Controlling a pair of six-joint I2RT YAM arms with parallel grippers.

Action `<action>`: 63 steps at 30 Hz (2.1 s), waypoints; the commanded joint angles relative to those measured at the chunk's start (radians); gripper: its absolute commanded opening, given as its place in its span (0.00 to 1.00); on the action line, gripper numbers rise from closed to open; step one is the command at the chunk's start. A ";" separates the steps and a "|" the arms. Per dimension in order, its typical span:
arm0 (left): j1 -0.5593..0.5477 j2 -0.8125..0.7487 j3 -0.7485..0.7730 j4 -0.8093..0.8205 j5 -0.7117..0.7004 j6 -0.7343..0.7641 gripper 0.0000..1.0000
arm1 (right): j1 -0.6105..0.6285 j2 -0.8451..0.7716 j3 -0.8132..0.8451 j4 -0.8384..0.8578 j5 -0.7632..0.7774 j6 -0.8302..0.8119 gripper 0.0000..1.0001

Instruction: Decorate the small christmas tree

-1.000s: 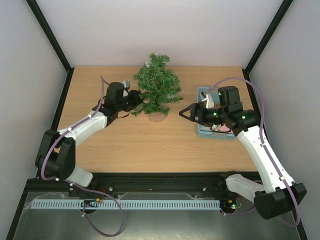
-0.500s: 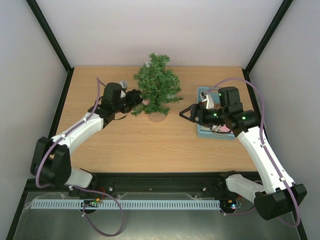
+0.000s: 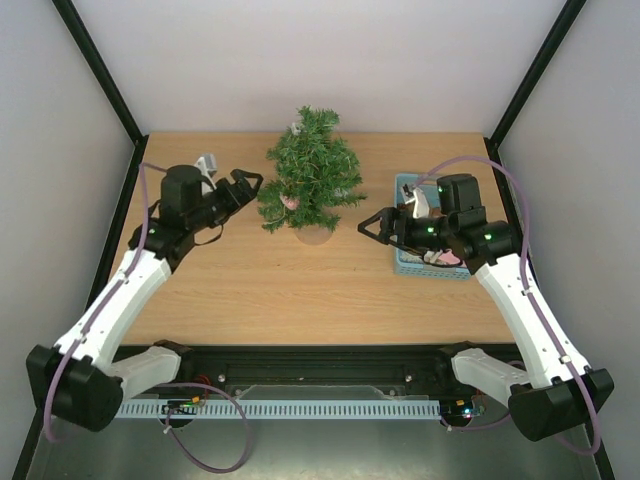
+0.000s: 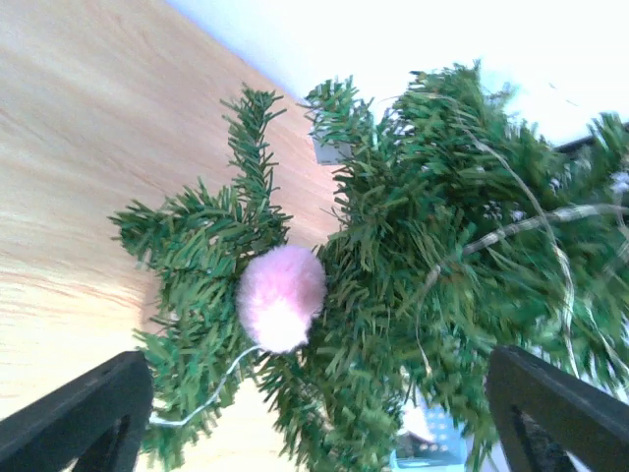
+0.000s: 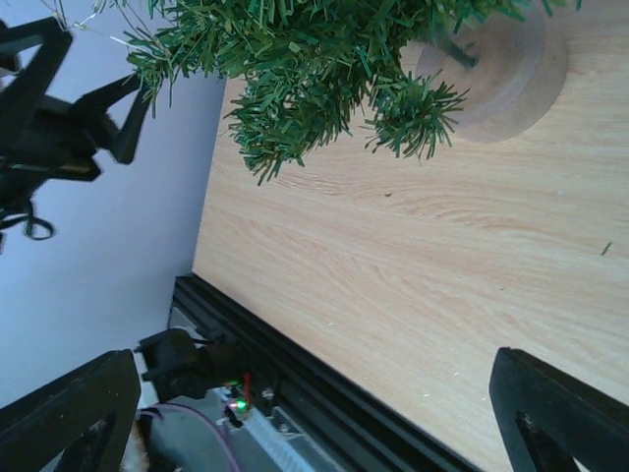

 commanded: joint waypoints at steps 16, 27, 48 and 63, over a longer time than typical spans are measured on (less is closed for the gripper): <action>0.106 -0.250 0.021 -0.337 0.031 0.156 0.99 | -0.098 0.149 0.105 -0.169 0.659 -0.086 0.95; 0.148 -0.191 -0.004 -0.346 0.112 0.230 0.99 | -0.143 0.405 0.089 -0.157 0.996 -0.145 0.68; 0.245 -0.163 -0.020 -0.352 0.203 0.300 0.99 | -0.144 0.688 0.098 -0.084 0.969 -0.125 0.46; 0.253 -0.159 -0.013 -0.346 0.231 0.309 0.99 | -0.156 0.631 0.109 -0.101 0.956 -0.113 0.01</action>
